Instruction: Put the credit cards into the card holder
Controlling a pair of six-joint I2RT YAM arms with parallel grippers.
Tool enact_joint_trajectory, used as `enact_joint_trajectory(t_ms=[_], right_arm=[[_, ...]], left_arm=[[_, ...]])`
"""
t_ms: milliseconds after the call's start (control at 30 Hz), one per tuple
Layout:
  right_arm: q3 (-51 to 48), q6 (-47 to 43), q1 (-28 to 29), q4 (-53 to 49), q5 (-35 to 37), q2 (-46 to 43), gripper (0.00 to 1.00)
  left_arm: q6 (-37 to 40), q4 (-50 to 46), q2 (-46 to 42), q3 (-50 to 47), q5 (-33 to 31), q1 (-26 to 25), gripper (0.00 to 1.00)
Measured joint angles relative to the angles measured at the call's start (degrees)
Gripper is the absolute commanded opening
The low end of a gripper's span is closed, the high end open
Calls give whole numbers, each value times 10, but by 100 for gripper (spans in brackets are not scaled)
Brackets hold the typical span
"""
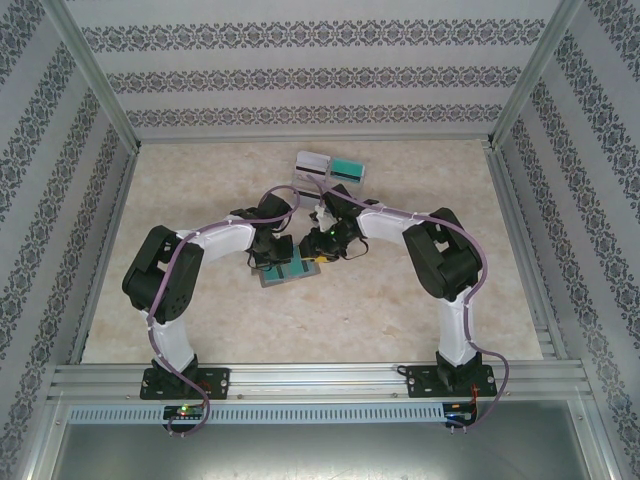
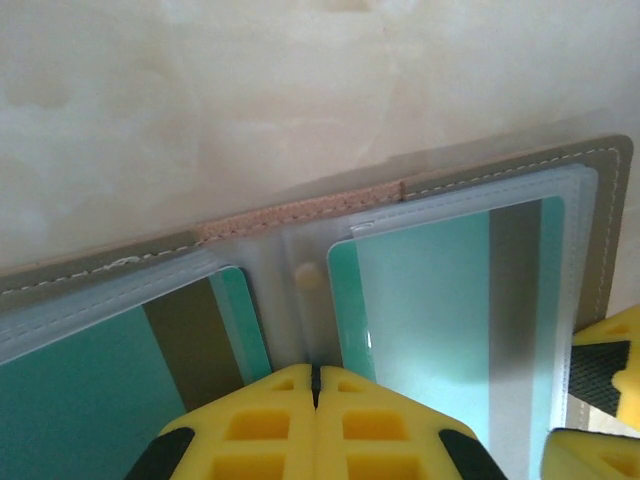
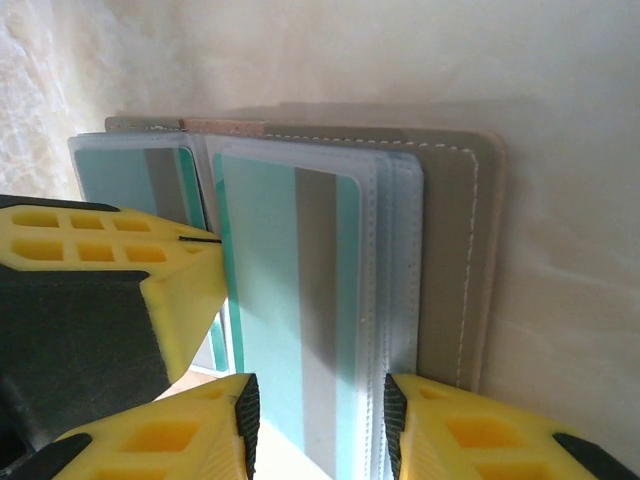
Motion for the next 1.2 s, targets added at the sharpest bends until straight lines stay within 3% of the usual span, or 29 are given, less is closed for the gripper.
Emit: enact_joint_trajectory(t_ms=[733, 800, 933, 1100, 1200], right_arm=[[24, 9, 12, 9, -28, 0, 41], [26, 15, 14, 13, -30, 0, 41], [29, 20, 18, 14, -33, 0, 41], [35, 20, 19, 10, -33, 0, 41], [41, 20, 20, 9, -37, 0, 41]], left_arm=[[-5, 20, -3, -8, 10, 0, 0], [-7, 24, -8, -12, 10, 0, 4], [-10, 22, -15, -15, 6, 0, 22], [-13, 21, -24, -23, 0, 5, 25], [-13, 21, -33, -27, -3, 7, 21]])
